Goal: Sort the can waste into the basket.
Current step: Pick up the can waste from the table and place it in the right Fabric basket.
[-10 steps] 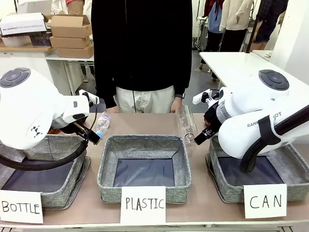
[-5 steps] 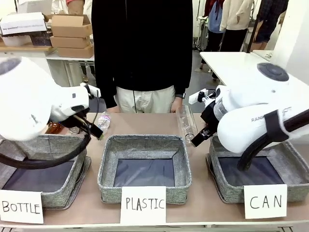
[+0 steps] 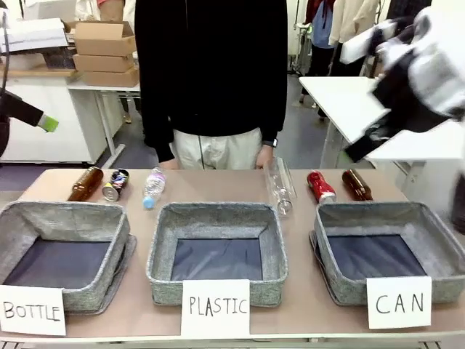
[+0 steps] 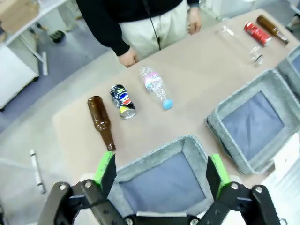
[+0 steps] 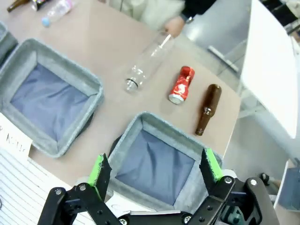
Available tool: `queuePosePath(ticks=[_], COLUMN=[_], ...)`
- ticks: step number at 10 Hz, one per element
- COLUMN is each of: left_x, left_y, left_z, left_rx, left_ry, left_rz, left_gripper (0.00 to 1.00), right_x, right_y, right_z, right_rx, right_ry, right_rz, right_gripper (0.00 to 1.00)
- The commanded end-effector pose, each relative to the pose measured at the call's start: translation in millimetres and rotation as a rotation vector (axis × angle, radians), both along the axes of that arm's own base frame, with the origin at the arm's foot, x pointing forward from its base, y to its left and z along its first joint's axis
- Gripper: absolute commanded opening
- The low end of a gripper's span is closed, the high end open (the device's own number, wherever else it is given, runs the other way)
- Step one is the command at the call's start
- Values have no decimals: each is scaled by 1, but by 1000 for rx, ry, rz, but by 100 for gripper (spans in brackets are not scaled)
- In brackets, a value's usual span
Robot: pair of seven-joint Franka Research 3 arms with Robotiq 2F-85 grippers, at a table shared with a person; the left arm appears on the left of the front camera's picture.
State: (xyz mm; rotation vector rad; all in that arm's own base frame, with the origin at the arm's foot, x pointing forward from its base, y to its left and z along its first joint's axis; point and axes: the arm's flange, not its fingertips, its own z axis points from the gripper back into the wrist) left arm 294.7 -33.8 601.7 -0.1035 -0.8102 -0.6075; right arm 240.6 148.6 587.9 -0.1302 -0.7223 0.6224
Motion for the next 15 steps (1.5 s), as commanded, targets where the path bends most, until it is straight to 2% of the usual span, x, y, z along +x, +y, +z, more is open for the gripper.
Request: queuePosePath(ticks=[1,2,3,4,5,6,7,8,9,10,11,12,13,15], left_x=[27,27,7,16,27,38,53,68,73,73,71,71,62,62], left_y=[-21,-21,-6,4,28,56,91,118,139,154,161,163,173,173], left_z=[-22,-22,-7,-2,-2,-12,-29,-46,-64,-79,-91,-93,-88,-88], left_rx=[-25,-25,-3,-162,-338,-456,-727,-991,-1217,-1444,-1524,-1511,-1086,-1086], left_ry=[37,37,16,193,402,559,714,768,739,617,559,540,620,620], left_rz=[-3,-3,-4,-86,-117,-103,-91,-15,23,43,102,187,-64,-64], left_gripper=[100,100,100,100,100,100,100,100,100,100,100,100,100,100], right_x=[36,36,8,9,-9,-27,-30,-29,-22,-15,-8,-1,13,13], right_y=[22,22,8,-24,-64,-101,-130,-145,-157,-167,-173,-170,-197,-197], right_z=[-34,-34,-10,-13,-20,-27,-28,-25,-30,-39,-50,-63,25,25], right_rx=[4,4,-6,300,557,826,1002,1096,1126,1210,1297,1256,1219,1219], right_ry=[75,75,27,103,115,55,79,176,250,304,309,281,281,281], right_rz=[100,100,23,106,170,237,106,71,87,99,72,33,112,112], right_gripper=[100,100,100,100,100,100,100,100,100,100,100,100,100,100])
